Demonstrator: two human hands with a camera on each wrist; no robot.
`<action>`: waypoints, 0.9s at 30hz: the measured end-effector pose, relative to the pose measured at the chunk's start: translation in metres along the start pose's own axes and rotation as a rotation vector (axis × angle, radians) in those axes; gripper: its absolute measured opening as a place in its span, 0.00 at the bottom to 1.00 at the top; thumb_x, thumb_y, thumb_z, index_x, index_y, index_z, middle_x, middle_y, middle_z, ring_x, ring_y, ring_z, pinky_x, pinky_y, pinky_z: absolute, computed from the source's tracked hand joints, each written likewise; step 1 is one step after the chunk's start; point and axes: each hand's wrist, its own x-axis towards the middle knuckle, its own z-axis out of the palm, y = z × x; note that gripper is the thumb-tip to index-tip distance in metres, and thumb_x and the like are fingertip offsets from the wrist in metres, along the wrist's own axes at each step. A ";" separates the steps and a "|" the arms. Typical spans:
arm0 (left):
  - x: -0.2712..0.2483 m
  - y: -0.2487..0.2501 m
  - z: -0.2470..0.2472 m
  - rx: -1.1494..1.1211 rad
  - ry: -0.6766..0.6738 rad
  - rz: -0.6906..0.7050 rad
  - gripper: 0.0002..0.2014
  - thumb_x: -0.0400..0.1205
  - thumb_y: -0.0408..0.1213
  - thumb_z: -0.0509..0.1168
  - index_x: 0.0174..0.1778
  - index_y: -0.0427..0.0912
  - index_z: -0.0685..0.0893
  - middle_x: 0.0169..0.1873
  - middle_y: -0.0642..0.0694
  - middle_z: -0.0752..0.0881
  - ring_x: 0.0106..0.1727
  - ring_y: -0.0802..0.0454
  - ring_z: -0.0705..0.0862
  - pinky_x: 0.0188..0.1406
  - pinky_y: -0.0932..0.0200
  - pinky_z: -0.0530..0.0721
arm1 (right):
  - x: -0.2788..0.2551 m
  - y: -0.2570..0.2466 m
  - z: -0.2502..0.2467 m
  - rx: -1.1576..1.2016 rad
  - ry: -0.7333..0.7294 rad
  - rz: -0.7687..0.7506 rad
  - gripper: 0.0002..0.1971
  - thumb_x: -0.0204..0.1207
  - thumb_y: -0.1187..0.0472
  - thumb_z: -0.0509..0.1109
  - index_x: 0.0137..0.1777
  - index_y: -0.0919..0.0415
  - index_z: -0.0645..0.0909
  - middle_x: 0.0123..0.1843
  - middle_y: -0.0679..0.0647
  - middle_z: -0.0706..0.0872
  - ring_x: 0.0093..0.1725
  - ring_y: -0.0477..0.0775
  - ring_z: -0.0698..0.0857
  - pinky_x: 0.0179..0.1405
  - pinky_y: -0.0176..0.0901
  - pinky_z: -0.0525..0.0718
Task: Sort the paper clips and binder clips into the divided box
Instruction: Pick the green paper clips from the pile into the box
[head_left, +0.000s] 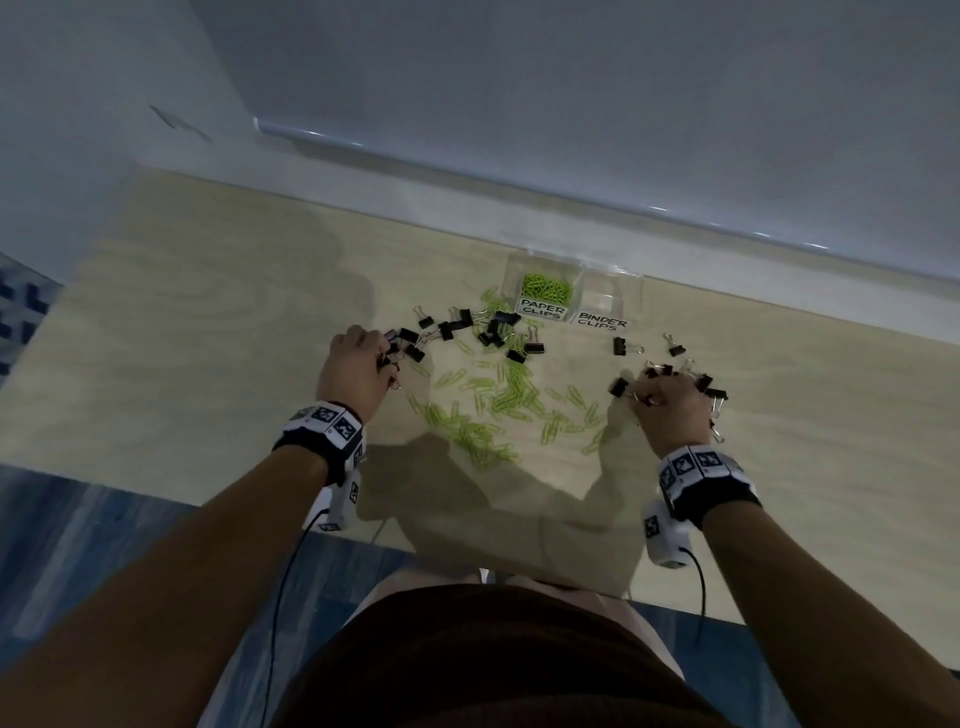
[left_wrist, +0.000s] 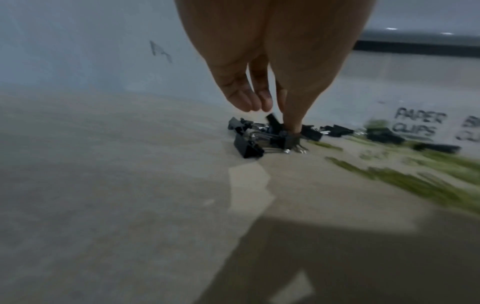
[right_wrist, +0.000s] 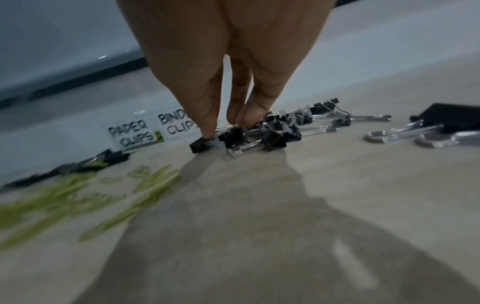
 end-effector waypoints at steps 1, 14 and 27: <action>-0.003 0.002 0.002 0.037 0.005 0.044 0.11 0.75 0.30 0.68 0.53 0.34 0.82 0.54 0.35 0.79 0.55 0.35 0.75 0.53 0.43 0.79 | -0.004 0.000 0.002 -0.031 0.017 -0.078 0.05 0.68 0.68 0.75 0.44 0.65 0.87 0.48 0.61 0.84 0.45 0.62 0.84 0.46 0.47 0.84; -0.032 0.053 0.046 0.073 -0.225 0.328 0.15 0.79 0.27 0.62 0.63 0.33 0.79 0.63 0.36 0.77 0.64 0.37 0.72 0.64 0.44 0.77 | -0.041 -0.073 0.060 -0.085 -0.328 -0.188 0.14 0.78 0.65 0.63 0.61 0.63 0.81 0.58 0.61 0.75 0.51 0.63 0.80 0.56 0.52 0.83; -0.046 0.059 0.049 -0.157 -0.312 0.060 0.36 0.69 0.51 0.76 0.69 0.40 0.72 0.66 0.38 0.72 0.65 0.40 0.74 0.64 0.45 0.77 | -0.033 -0.095 0.064 -0.239 -0.447 -0.242 0.32 0.69 0.47 0.74 0.72 0.56 0.69 0.66 0.59 0.67 0.64 0.61 0.68 0.67 0.54 0.74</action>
